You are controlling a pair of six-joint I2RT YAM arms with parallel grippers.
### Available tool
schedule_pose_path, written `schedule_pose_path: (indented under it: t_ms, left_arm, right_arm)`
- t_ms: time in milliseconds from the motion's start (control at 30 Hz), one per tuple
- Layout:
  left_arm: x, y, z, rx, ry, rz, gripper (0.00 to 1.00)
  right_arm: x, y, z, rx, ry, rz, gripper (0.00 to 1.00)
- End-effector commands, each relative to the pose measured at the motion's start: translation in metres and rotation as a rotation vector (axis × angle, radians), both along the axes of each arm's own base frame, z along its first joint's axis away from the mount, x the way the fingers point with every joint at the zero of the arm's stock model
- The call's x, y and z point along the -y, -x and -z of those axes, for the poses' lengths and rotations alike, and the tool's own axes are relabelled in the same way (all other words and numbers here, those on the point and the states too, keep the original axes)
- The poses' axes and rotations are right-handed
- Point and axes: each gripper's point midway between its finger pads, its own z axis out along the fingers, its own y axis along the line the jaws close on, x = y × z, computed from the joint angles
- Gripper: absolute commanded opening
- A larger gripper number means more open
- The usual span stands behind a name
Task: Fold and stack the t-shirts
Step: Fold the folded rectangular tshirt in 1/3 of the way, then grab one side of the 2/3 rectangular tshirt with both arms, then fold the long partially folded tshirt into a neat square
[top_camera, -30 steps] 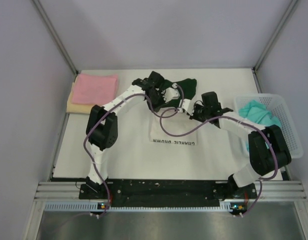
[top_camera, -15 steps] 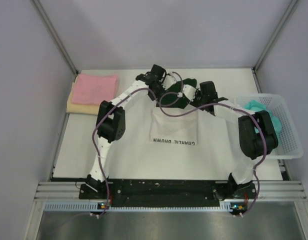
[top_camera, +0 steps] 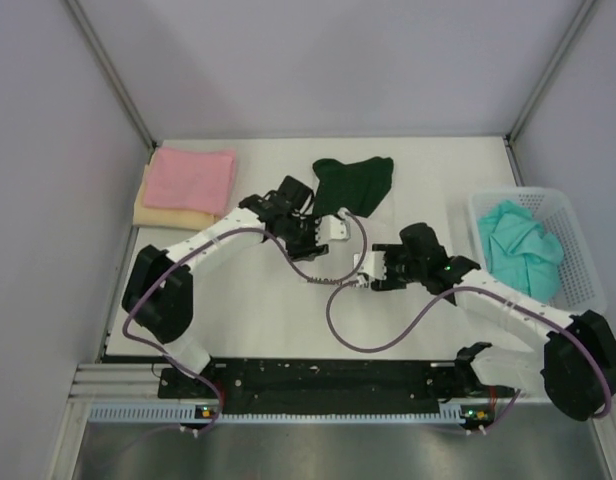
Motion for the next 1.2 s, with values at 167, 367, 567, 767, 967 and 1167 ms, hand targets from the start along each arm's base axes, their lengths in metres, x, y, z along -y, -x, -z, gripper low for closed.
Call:
schedule_pose_path:
  t_ms: [167, 367, 567, 767, 967, 1167]
  left_arm:
    - [0.005, 0.051, 0.085, -0.066, -0.168, 0.165, 0.53]
    - [-0.007, 0.069, 0.112, -0.176, -0.242, 0.157, 0.53]
    - [-0.008, 0.07, 0.128, -0.206, -0.275, 0.119, 0.16]
    - [-0.026, 0.09, 0.108, -0.238, -0.287, 0.102, 0.0]
    - [-0.058, 0.143, 0.07, -0.306, -0.269, 0.148, 0.0]
    - [-0.083, 0.2, 0.017, -0.382, -0.212, 0.195, 0.0]
  right_arm:
    - [0.002, 0.023, 0.069, -0.156, 0.186, -0.051, 0.57]
    - [0.003, 0.029, 0.095, -0.235, 0.241, -0.059, 0.5]
    - [0.01, 0.031, 0.098, -0.253, 0.291, -0.029, 0.04]
    - [0.01, 0.053, 0.075, -0.234, 0.325, -0.044, 0.0]
    - [0.002, 0.12, 0.038, -0.25, 0.291, -0.183, 0.0]
    - [0.001, 0.188, -0.007, -0.313, 0.236, -0.318, 0.0]
